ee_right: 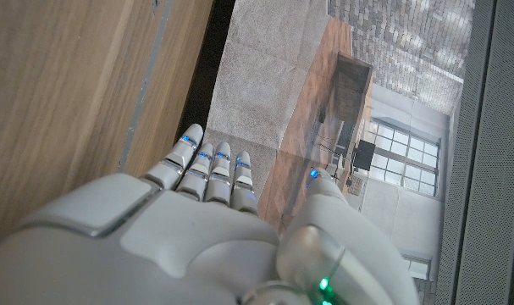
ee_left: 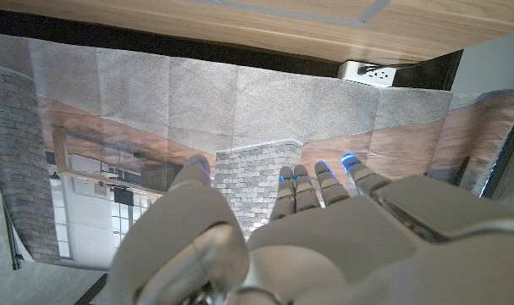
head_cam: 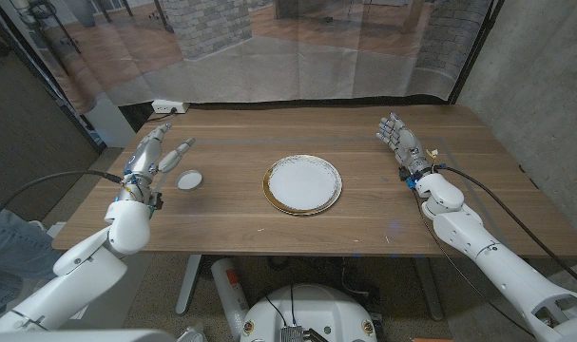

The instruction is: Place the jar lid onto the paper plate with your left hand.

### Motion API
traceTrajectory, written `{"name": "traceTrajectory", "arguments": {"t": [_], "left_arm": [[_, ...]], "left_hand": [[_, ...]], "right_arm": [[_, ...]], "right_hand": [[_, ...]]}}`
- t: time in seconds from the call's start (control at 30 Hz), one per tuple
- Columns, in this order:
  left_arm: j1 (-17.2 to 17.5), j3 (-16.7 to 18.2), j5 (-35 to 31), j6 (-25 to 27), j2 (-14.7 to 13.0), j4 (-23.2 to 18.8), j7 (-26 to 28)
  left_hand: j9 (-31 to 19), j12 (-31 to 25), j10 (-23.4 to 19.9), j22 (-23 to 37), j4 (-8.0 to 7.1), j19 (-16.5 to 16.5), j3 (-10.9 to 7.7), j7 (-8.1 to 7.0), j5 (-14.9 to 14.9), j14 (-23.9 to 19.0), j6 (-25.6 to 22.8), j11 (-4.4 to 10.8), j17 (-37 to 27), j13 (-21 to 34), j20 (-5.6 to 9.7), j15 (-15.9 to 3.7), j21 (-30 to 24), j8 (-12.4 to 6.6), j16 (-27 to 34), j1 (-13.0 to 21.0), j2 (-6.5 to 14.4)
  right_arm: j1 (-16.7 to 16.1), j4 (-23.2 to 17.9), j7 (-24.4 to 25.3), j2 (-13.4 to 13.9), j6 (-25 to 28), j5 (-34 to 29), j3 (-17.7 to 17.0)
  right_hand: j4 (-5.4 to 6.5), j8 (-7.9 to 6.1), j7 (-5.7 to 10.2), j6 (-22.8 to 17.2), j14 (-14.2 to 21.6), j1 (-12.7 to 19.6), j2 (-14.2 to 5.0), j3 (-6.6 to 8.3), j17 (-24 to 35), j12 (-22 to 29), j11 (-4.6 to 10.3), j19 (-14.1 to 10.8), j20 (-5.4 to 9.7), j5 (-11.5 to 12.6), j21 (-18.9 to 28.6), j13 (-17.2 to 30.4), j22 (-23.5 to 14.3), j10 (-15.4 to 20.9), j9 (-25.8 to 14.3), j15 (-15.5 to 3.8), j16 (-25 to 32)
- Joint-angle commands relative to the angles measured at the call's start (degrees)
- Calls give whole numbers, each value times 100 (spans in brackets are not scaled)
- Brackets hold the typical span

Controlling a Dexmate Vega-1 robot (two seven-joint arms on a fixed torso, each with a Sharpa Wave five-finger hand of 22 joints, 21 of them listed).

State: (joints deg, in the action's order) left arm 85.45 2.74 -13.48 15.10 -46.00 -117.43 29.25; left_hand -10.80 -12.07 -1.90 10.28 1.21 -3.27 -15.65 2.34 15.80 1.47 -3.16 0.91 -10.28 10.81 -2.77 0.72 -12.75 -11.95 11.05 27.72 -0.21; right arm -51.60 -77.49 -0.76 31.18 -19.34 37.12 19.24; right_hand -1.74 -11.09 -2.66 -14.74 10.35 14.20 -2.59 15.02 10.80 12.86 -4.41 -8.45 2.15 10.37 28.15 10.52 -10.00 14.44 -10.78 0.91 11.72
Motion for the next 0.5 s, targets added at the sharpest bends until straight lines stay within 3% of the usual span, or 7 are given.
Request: {"name": "traceTrajectory", "arguments": {"t": [0.03,0.5], "left_arm": [[-11,38,-17,473,-92,-136,-121],[-134,-96,-131,978,-270,-227,-186]], "left_hand": [[-20,2,-24,8,52,51,-15,-10,39,2,12,-26,-15,20,-55,14,-40,6,-1,99,-6],[-23,3,-34,11,155,276,-54,-37,41,-53,9,-46,-22,27,-255,35,-91,9,9,267,3]], "right_arm": [[3,-2,11,-13,48,5,15],[-16,-29,23,8,67,4,9]], "right_hand": [[-22,-40,4,-85,-14,8,-40,-1,11,-19,0,-15,53,6,-10,25,-28,8,-23,19,6],[-32,-43,15,-103,-40,3,-38,-7,10,-17,-18,31,25,5,-63,26,-29,25,-23,42,-15]]}}
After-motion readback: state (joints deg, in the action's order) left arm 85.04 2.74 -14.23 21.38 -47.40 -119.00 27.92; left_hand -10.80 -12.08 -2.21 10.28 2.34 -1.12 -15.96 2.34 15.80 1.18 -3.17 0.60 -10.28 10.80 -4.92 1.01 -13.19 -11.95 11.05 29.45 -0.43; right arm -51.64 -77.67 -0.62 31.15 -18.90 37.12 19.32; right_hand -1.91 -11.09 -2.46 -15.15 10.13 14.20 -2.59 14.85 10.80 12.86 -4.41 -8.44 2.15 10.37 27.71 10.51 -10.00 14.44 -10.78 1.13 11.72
